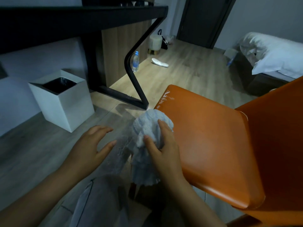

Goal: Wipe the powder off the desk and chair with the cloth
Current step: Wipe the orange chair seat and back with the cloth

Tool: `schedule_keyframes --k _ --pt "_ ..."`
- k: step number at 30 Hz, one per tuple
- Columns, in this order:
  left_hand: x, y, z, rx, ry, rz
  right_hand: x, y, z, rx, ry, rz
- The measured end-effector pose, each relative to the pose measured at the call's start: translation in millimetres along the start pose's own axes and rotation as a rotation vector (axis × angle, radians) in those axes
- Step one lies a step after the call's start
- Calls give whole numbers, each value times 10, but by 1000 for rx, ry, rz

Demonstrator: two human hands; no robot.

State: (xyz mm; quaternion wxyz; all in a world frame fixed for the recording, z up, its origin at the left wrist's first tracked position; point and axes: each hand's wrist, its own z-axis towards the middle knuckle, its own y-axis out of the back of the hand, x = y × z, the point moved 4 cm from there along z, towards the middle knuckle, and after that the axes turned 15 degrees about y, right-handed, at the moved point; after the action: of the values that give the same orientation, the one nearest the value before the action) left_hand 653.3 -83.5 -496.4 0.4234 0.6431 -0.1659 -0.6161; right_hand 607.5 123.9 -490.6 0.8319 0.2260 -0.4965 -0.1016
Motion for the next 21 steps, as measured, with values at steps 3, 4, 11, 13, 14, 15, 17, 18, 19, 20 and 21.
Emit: schedule_keyframes --k 3,4,11,13,14,15,17,18,19,20,21 --pt "-271 -40 -22 21 -72 -73 -9 210 -19 22 44 -21" --pt "-373 -81 -26 36 -103 -87 -23 258 -20 29 56 -28" --pt "-867 -350 94 109 -159 -120 -491 786 199 -95 42 -227" --pt "-921 -450 147 151 -121 -48 -715 897 302 -51 8 -307" --pt "-937 -514 173 171 -97 4 -822 929 356 -18 -12 -343" --pt "-946 -587 197 191 -72 58 -919 952 411 12 -23 -380" --pt "-935 -739 229 235 -25 162 -1098 988 536 58 -22 -478" --pt "-922 -806 237 254 -10 210 -1183 1003 607 81 -20 -536" --pt "-908 -863 240 262 0 248 -1269 1019 674 111 -23 -588" --pt "-895 -906 246 255 6 268 -1355 1031 738 147 -30 -634" --pt "-884 -931 257 239 16 264 -1436 1038 799 185 -38 -674"
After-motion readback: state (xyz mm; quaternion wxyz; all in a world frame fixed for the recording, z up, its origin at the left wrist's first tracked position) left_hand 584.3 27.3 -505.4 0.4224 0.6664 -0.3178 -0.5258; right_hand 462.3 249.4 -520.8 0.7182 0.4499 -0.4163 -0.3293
